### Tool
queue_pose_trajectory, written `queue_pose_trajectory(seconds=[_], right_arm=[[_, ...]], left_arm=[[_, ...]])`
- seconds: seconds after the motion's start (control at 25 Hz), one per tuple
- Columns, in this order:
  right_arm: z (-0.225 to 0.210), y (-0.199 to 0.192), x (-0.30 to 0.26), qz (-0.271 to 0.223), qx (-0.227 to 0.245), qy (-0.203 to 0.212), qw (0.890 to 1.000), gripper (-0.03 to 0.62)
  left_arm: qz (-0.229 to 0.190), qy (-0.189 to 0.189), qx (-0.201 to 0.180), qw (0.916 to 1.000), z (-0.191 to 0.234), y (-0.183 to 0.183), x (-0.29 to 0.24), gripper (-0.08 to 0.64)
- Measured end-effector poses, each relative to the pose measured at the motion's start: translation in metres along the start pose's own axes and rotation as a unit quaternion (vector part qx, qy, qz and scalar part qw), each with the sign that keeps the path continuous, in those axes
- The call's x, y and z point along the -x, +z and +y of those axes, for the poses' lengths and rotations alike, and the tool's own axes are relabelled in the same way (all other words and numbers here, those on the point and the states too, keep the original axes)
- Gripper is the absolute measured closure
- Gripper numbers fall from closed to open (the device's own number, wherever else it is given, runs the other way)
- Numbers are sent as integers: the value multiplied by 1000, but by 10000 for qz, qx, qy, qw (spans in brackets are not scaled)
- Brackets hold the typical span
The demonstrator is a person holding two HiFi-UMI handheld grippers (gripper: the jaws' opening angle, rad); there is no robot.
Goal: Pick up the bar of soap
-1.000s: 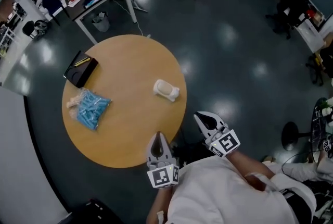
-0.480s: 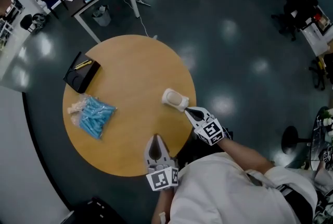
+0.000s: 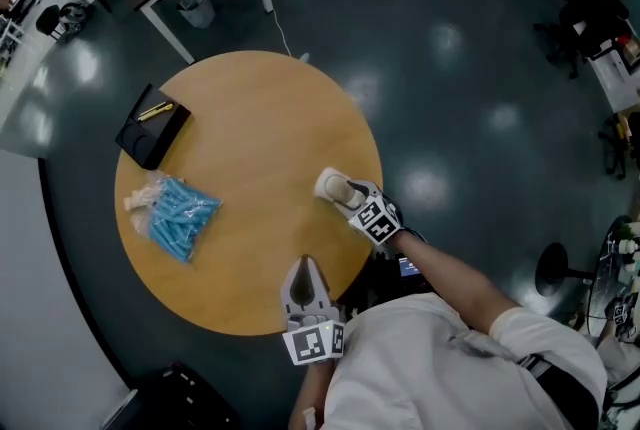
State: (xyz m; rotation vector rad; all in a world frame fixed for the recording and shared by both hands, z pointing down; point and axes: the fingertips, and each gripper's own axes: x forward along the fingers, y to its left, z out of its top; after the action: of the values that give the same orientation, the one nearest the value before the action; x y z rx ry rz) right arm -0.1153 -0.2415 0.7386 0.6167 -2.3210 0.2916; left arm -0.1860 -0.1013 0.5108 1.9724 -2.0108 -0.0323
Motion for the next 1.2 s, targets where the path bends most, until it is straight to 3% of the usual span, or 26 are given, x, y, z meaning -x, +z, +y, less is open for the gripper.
queue_pose_trajectory(seconds=[0.12, 0.32, 0.64, 0.88, 1.04, 1.2], right_arm=[[-1, -8, -13, 370, 303, 70, 9988, 333], [-6, -12, -28, 582, 528, 61, 9969, 321], [-7, -12, -34, 729, 375, 375, 9959, 319], [-9, -11, -35, 843, 544, 331, 9944, 329], [-10, -10, -32, 759, 516, 170, 9956, 331], [-8, 10, -13, 292, 548, 1, 9981, 331]], left_arm=[[34, 25, 18, 10000, 1, 0, -5, 554], [76, 29, 59, 9999, 5, -1, -8, 554], [177, -78, 169, 9997, 0, -9, -13, 554], [152, -53, 223, 9996, -1, -9, -14, 554], [151, -3, 232, 9996, -2, -10, -10, 554], [98, 71, 219, 9997, 3, -10, -8, 554]])
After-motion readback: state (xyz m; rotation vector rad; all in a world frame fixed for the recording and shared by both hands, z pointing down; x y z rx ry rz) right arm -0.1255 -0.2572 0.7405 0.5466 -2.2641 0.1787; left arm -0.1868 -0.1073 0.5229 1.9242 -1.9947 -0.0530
